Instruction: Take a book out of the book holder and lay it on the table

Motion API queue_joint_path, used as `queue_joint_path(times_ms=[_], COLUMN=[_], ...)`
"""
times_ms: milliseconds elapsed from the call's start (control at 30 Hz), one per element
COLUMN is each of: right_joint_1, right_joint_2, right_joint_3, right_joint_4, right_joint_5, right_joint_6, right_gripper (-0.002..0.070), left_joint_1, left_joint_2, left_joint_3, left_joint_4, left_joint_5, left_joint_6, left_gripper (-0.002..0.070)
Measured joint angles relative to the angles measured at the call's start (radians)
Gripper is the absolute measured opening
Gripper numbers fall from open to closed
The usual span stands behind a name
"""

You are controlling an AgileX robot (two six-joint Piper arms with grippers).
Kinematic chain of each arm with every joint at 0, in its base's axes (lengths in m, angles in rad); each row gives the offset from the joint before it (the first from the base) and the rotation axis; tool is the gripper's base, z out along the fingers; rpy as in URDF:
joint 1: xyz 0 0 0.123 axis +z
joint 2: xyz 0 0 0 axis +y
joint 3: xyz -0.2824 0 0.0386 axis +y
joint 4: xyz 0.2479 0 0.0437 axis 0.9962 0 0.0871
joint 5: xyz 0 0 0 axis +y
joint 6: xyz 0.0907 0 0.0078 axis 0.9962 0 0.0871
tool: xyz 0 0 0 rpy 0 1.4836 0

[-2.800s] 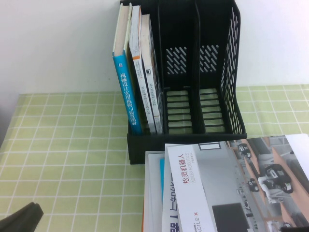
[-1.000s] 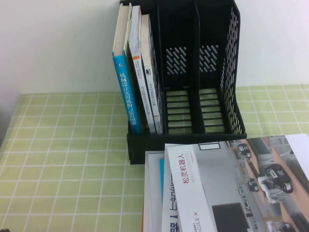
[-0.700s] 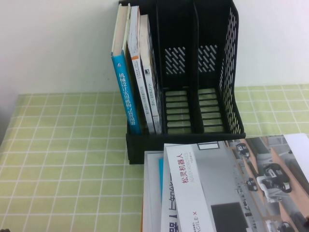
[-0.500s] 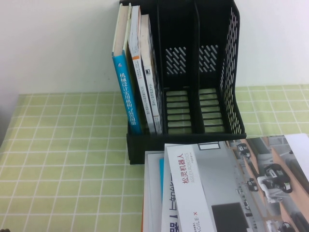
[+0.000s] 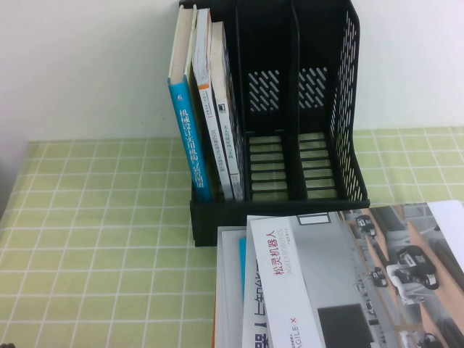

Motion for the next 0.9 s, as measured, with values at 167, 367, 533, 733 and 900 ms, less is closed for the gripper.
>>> queue_joint_path(times_ms=[167, 367, 533, 733, 900], right_joint_1=[-0.06, -0.103, -0.161, -0.165, -0.165], right_joint_2=[-0.042, -0.042, -0.042, -0.042, -0.042], right_joint_3=[0.086, 0.108, 0.108, 0.108, 0.108], right_joint_4=[0.014, 0.014, 0.014, 0.014, 0.014], right_joint_5=[-0.028, -0.026, -0.026, -0.026, -0.026], right_joint_6=[-0.091, -0.107, -0.107, -0.107, -0.107], right_gripper=[-0.0001, -0.0001, -0.0001, -0.0001, -0.0001], left_joint_1=[0.0, 0.0, 0.0, 0.0, 0.0], left_joint_2=[0.0, 0.0, 0.0, 0.0, 0.0], left_joint_3=[0.0, 0.0, 0.0, 0.0, 0.0], left_joint_4=[0.0, 0.0, 0.0, 0.0, -0.001], left_joint_5=[0.0, 0.002, 0.002, 0.002, 0.002], left_joint_6=[0.0, 0.0, 0.0, 0.0, 0.0], left_gripper=[-0.0002, -0.0003, -0.0003, -0.0003, -0.0003])
